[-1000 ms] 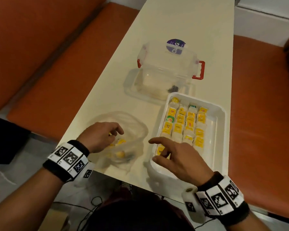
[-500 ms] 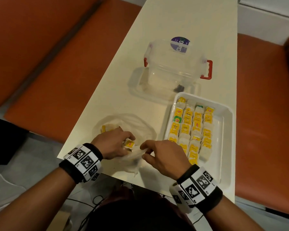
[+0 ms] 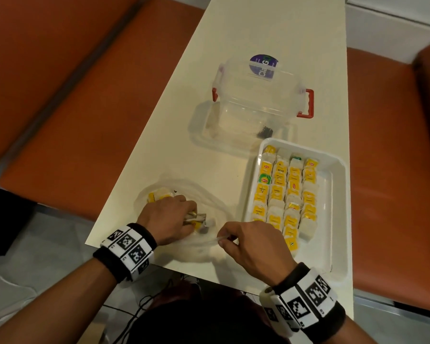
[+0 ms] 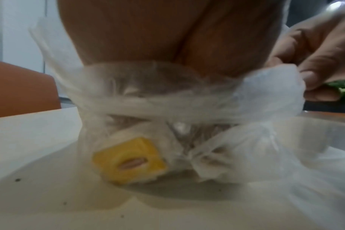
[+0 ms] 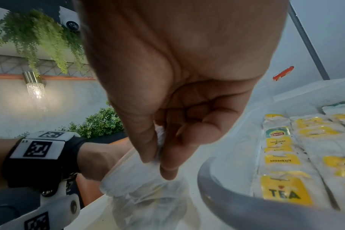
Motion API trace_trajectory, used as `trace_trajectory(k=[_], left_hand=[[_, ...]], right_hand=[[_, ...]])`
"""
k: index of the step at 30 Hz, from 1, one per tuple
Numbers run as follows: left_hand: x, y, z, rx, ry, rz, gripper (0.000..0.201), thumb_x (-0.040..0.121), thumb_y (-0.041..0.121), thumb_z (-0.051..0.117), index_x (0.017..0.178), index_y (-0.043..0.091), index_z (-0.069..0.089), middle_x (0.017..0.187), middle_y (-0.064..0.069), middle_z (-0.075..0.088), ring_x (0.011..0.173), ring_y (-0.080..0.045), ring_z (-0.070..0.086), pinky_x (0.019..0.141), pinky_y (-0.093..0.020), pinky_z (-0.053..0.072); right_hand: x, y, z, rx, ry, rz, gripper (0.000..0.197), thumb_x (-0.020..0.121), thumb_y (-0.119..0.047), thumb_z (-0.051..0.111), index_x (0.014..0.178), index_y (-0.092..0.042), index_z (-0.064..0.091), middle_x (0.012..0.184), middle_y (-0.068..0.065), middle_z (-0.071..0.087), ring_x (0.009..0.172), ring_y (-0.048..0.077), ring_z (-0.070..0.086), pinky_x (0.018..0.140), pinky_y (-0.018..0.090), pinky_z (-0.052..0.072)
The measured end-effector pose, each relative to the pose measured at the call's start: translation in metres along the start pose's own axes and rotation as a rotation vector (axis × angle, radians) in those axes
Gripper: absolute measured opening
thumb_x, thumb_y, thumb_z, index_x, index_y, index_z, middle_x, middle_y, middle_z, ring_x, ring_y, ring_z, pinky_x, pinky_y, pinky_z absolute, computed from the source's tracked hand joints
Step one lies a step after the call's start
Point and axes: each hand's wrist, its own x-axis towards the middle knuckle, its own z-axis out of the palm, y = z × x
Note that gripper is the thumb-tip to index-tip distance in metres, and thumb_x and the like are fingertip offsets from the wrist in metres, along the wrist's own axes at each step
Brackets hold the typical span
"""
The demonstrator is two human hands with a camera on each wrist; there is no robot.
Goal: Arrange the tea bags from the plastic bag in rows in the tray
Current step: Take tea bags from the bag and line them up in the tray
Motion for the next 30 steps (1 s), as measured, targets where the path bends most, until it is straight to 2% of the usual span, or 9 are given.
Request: trace_trajectory(k=[5, 7, 10, 13, 17, 20, 22, 26, 30], left_hand=[[0.005, -0.006, -0.012, -0.061, 0.02, 0.017, 0.029, 0.089, 0.053, 0.054, 0.113, 0.039, 0.062, 0.11, 0.009, 0.067, 0.099, -0.016, 0.059, 0.064, -0.03, 0.038], [0.006, -0.005, -0.013, -0.084, 0.002, 0.019, 0.034, 0.089, 0.053, 0.055, 0.121, 0.041, 0.058, 0.117, 0.009, 0.067, 0.104, -0.017, 0.059, 0.067, -0.03, 0.038], [0.006, 0.003, -0.009, -0.094, 0.007, 0.015, 0.055, 0.086, 0.064, 0.057, 0.134, 0.038, 0.05, 0.126, 0.007, 0.063, 0.112, -0.019, 0.059, 0.076, -0.032, 0.044], [0.006, 0.016, -0.004, -0.064, 0.008, 0.083, 0.06, 0.086, 0.063, 0.057, 0.141, 0.048, 0.036, 0.128, 0.008, 0.058, 0.115, -0.017, 0.058, 0.085, -0.036, 0.051], [0.012, 0.026, -0.008, -0.02, 0.03, 0.084, 0.035, 0.09, 0.059, 0.055, 0.122, 0.045, 0.052, 0.116, 0.007, 0.064, 0.108, -0.019, 0.06, 0.082, -0.037, 0.051], [0.013, 0.024, -0.014, -0.063, -0.001, 0.03, 0.035, 0.089, 0.058, 0.057, 0.119, 0.04, 0.062, 0.118, 0.005, 0.068, 0.11, -0.02, 0.062, 0.084, -0.033, 0.05], [0.012, 0.019, -0.019, -0.15, -0.004, 0.01, 0.035, 0.087, 0.055, 0.062, 0.117, 0.037, 0.068, 0.118, 0.006, 0.07, 0.109, -0.02, 0.063, 0.084, -0.03, 0.049], [0.007, 0.01, -0.028, -0.448, 0.033, -0.008, 0.024, 0.081, 0.047, 0.075, 0.095, 0.029, 0.068, 0.098, 0.008, 0.07, 0.092, -0.016, 0.065, 0.076, -0.033, 0.05], [-0.006, 0.006, -0.032, -0.661, 0.053, -0.045, 0.023, 0.088, 0.036, 0.073, 0.107, 0.034, 0.06, 0.103, 0.019, 0.063, 0.099, -0.009, 0.062, 0.078, -0.027, 0.052]], right_hand=[[0.002, 0.0, 0.0, -0.012, 0.037, 0.035, 0.025, 0.098, -0.051, 0.047, 0.112, -0.039, 0.065, 0.099, -0.015, 0.074, 0.091, 0.012, 0.066, 0.072, 0.033, 0.053], [0.003, 0.0, -0.002, -0.014, 0.061, 0.046, 0.026, 0.098, -0.05, 0.047, 0.112, -0.039, 0.065, 0.099, -0.015, 0.074, 0.092, 0.012, 0.067, 0.072, 0.034, 0.053], [0.003, 0.001, -0.005, -0.021, 0.072, 0.048, 0.026, 0.098, -0.051, 0.047, 0.112, -0.04, 0.065, 0.1, -0.015, 0.073, 0.093, 0.011, 0.067, 0.072, 0.033, 0.053], [0.003, 0.002, -0.005, -0.023, 0.055, 0.05, 0.026, 0.097, -0.051, 0.047, 0.113, -0.04, 0.065, 0.101, -0.014, 0.073, 0.093, 0.012, 0.066, 0.072, 0.033, 0.053], [0.002, 0.005, -0.001, -0.017, 0.064, 0.063, 0.026, 0.096, -0.051, 0.047, 0.113, -0.04, 0.065, 0.101, -0.015, 0.073, 0.093, 0.011, 0.066, 0.072, 0.033, 0.053], [0.001, 0.011, 0.001, -0.024, 0.075, 0.071, 0.028, 0.097, -0.052, 0.046, 0.115, -0.04, 0.064, 0.101, -0.014, 0.073, 0.094, 0.01, 0.066, 0.071, 0.03, 0.051], [0.001, 0.014, 0.001, -0.038, 0.085, 0.074, 0.029, 0.097, -0.052, 0.045, 0.115, -0.04, 0.064, 0.101, -0.013, 0.073, 0.095, 0.011, 0.066, 0.072, 0.03, 0.051], [0.003, 0.02, -0.001, 0.001, 0.104, 0.08, 0.028, 0.097, -0.051, 0.046, 0.114, -0.039, 0.065, 0.102, -0.013, 0.073, 0.095, 0.012, 0.066, 0.071, 0.029, 0.049], [0.005, 0.021, -0.004, 0.064, 0.117, 0.071, 0.029, 0.097, -0.052, 0.046, 0.112, -0.038, 0.066, 0.099, -0.012, 0.074, 0.093, 0.011, 0.066, 0.071, 0.029, 0.051]])
